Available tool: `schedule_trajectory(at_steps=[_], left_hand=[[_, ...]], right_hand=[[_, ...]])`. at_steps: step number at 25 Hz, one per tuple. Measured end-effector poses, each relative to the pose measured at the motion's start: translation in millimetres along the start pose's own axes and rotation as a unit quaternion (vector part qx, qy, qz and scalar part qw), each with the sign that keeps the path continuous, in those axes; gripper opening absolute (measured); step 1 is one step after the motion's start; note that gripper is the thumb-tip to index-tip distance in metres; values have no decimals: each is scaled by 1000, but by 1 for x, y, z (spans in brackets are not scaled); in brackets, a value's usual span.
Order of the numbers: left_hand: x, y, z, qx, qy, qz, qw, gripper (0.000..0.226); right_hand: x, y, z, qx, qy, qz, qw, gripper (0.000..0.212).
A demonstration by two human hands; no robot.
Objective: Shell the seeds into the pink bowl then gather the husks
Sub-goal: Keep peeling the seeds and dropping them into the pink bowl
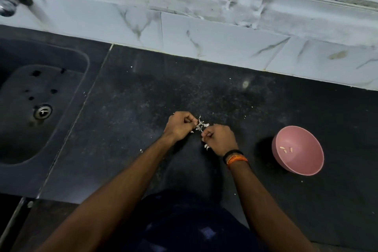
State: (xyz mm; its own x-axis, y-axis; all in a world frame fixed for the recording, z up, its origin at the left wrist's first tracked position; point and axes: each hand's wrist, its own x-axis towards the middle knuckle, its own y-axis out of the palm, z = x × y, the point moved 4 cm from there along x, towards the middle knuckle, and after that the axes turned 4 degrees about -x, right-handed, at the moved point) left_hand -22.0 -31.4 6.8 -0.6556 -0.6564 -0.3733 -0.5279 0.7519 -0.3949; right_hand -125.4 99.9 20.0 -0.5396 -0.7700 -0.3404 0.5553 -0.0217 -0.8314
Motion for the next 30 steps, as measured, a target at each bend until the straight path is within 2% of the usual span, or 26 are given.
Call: schedule_trajectory(at_steps=[8, 13, 15, 18, 21, 23, 24, 27, 30], left_hand=[[1, 3, 1, -38, 0, 9, 999, 8], [0, 2, 4, -64, -3, 13, 998, 7], [1, 2, 5, -73, -6, 13, 997, 8], [1, 2, 7, -90, -11, 14, 996, 9], [1, 3, 9, -106, -17, 14, 994, 11], [1, 5, 11, -124, -18, 16, 992, 10], [1, 6, 12, -138, -16, 23, 990, 9], [-2, 11, 9, -190, 7, 55, 980, 10], [-5, 10, 1, -247, 42, 40, 967, 11]], right_hand=[[3, 10, 2, -83, -46, 19, 995, 10], [3, 11, -4, -36, -46, -10, 998, 17], [4, 10, -4, -27, -43, -9, 999, 12], [6, 14, 0, -48, -51, 4, 998, 9], [11, 13, 0, -87, -54, -15, 995, 7], [13, 10, -3, -8, -17, -55, 998, 10], [14, 7, -5, 85, 18, -75, 993, 14], [15, 4, -5, 373, 75, -99, 919, 17], [13, -3, 3, 483, 65, -104, 867, 13]])
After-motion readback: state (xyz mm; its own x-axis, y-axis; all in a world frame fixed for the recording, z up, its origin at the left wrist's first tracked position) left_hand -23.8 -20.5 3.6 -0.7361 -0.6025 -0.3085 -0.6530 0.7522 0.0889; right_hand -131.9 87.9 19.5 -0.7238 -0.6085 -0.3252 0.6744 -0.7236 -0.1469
